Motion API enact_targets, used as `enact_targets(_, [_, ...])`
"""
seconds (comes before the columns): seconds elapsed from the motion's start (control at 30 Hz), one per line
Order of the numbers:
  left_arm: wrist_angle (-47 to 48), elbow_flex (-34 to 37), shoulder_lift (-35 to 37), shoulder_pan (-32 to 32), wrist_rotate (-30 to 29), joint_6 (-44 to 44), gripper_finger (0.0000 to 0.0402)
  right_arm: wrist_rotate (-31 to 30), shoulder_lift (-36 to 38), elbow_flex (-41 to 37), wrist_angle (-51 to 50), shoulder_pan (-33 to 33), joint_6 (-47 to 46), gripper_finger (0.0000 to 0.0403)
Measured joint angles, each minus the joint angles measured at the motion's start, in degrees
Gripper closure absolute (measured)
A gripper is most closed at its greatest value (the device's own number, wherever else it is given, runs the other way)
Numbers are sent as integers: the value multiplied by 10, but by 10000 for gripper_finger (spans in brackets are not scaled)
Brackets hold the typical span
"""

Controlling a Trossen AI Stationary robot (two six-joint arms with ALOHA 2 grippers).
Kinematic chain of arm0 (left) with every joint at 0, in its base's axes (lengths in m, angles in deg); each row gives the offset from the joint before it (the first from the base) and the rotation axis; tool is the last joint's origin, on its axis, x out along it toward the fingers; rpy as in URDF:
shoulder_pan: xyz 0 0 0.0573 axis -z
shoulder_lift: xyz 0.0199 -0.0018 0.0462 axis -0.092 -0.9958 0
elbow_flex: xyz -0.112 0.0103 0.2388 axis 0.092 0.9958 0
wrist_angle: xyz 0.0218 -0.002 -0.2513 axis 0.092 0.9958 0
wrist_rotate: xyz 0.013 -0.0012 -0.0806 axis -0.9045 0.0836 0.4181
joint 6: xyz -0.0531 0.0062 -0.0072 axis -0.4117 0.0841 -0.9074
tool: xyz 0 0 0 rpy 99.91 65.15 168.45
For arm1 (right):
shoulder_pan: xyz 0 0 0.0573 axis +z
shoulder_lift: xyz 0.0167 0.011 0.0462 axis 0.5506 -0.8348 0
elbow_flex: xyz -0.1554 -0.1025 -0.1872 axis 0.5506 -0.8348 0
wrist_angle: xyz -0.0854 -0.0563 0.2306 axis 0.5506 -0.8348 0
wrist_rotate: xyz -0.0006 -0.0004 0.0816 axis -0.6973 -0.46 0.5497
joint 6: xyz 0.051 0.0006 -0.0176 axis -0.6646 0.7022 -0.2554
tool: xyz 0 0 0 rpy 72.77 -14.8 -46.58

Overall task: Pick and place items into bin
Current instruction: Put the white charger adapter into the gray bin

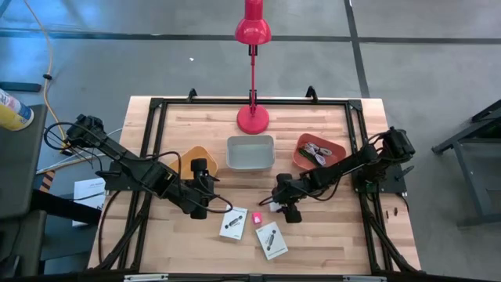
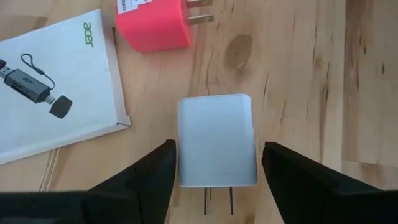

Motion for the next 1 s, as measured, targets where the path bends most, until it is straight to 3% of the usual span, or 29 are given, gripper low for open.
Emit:
enact_targets(0.37, [0, 0, 0, 0, -2, 0, 185, 8, -21, 0, 13, 0, -4, 187])
enact_targets(0.7, [1, 0, 0, 0, -2, 0, 185, 8, -47, 1, 64, 7, -49, 167])
enact_targets(1.0, [0, 0, 0, 0, -2, -2, 185, 2, -48, 1, 56, 6, -55, 202])
